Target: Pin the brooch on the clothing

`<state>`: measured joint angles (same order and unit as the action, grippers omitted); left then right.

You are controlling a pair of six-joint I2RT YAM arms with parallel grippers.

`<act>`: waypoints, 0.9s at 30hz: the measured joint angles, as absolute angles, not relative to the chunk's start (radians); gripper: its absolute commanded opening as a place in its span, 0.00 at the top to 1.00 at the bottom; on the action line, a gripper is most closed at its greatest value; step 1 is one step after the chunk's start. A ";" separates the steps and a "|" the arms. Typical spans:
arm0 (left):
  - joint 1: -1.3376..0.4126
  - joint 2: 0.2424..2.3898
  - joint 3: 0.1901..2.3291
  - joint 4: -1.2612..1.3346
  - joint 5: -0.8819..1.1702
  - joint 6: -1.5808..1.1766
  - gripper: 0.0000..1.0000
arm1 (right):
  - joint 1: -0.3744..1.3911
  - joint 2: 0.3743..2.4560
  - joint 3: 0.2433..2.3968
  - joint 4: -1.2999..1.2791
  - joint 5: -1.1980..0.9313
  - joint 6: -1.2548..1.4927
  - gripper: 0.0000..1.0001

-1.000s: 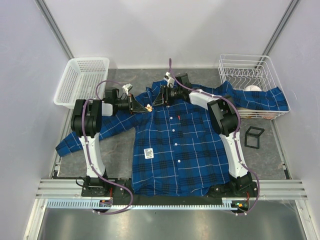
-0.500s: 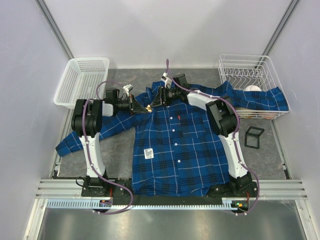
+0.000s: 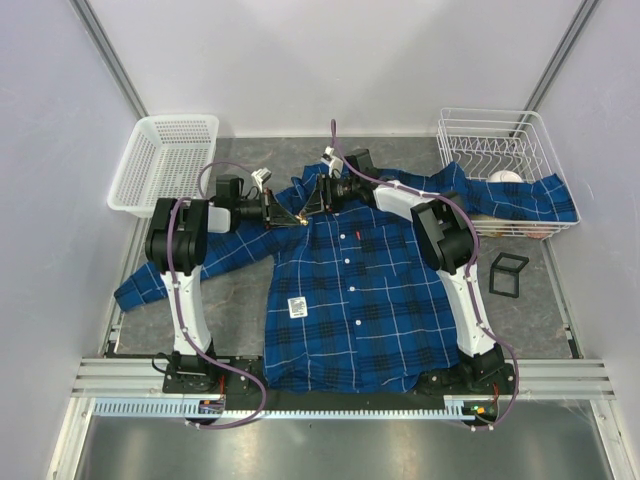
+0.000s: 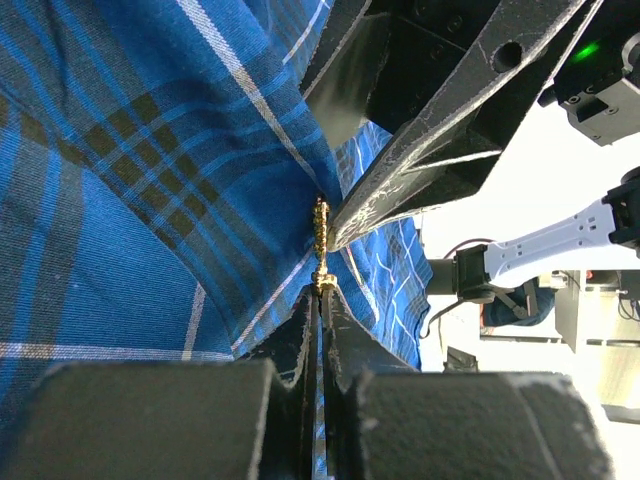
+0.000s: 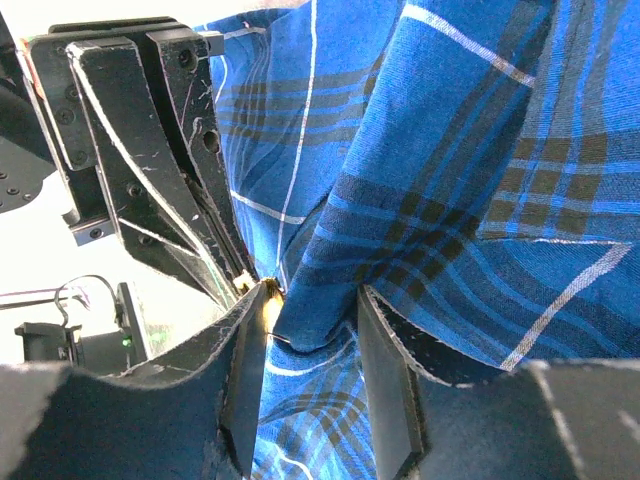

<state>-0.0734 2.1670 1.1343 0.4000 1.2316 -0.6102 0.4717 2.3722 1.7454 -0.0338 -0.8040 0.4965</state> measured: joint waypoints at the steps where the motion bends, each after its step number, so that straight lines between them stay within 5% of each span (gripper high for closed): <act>1: -0.076 2.167 1.134 0.407 1.232 -0.617 0.98 | 0.472 2.372 1.745 -0.037 -0.801 0.493 0.54; 7: -0.078 2.169 1.134 0.410 1.219 -0.632 0.98 | 0.474 2.372 1.746 -0.044 -0.784 0.478 0.55; 16: -0.066 2.196 1.134 0.391 1.216 -0.631 0.98 | 0.463 2.372 1.752 -0.073 -0.782 0.463 0.34; 27: -0.063 2.200 1.145 0.391 1.233 -0.631 0.98 | 0.407 2.372 1.776 -0.069 -0.868 0.439 0.37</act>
<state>-0.0631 2.1998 1.1454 0.3912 1.2327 -0.6308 0.4068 2.3722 1.7763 -0.0689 -0.8680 0.4393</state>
